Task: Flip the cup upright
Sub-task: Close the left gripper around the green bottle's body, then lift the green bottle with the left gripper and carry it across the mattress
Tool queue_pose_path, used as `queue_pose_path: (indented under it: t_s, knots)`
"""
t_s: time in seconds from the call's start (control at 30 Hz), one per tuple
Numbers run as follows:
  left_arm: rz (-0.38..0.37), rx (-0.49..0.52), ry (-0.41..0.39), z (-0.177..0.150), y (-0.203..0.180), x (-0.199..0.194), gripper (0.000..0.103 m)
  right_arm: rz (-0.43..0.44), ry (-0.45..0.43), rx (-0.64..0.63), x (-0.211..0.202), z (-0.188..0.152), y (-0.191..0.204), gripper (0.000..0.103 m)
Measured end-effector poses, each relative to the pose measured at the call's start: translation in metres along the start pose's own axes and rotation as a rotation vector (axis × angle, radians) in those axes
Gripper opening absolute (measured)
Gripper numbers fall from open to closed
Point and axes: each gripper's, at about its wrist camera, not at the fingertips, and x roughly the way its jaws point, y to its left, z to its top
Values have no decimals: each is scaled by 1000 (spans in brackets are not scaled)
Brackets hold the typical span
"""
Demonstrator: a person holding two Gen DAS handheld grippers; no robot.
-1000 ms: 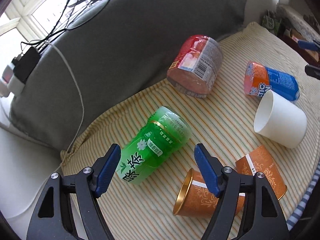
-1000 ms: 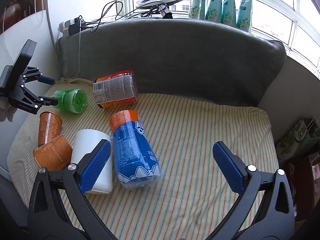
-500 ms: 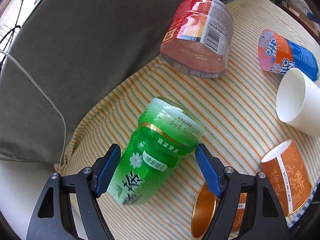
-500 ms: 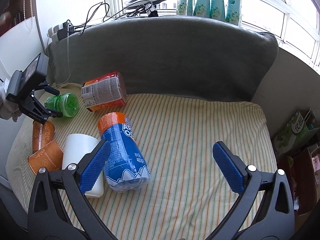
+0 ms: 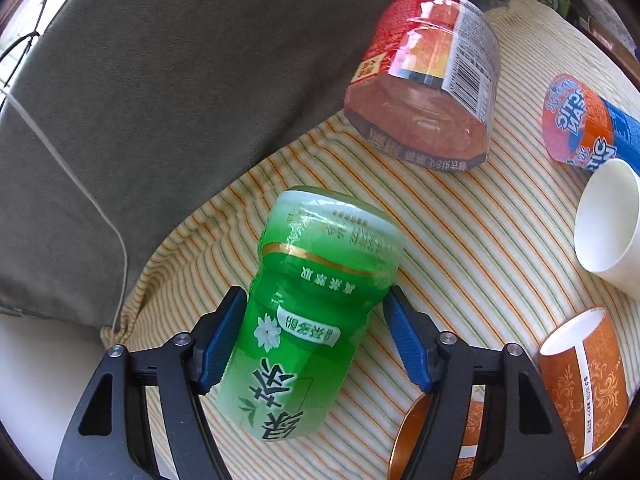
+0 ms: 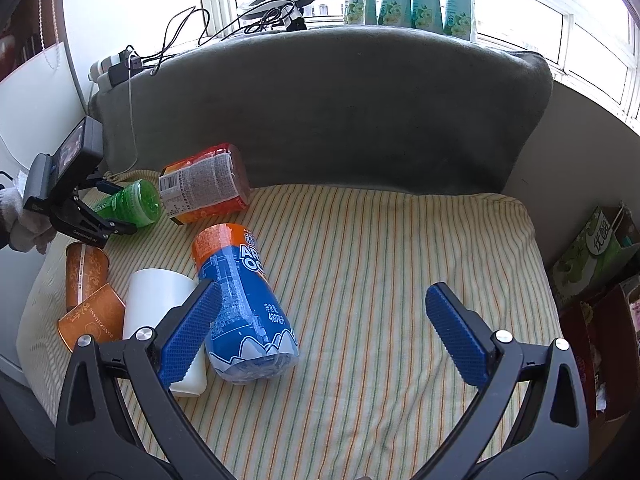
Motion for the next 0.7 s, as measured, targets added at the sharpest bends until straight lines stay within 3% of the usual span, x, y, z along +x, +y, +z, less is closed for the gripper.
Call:
queue_pose_path:
  t_s: [0.03,0.07,0.43,0.7]
  knots:
    - [1,-10,-4,-1,1,-1,67,-1,0,0,0,0,0,103]
    - [4,-16,-7,-1,3,-3,59,-2,1,0,0,-1,0,103]
    - [2,-22,-18,-2,11,5,60,-13,0,13,-2,-2,-3,103]
    - [31,-61,-62,-8,16,-26,60,-17,-6,15,-8,-5,-4,103]
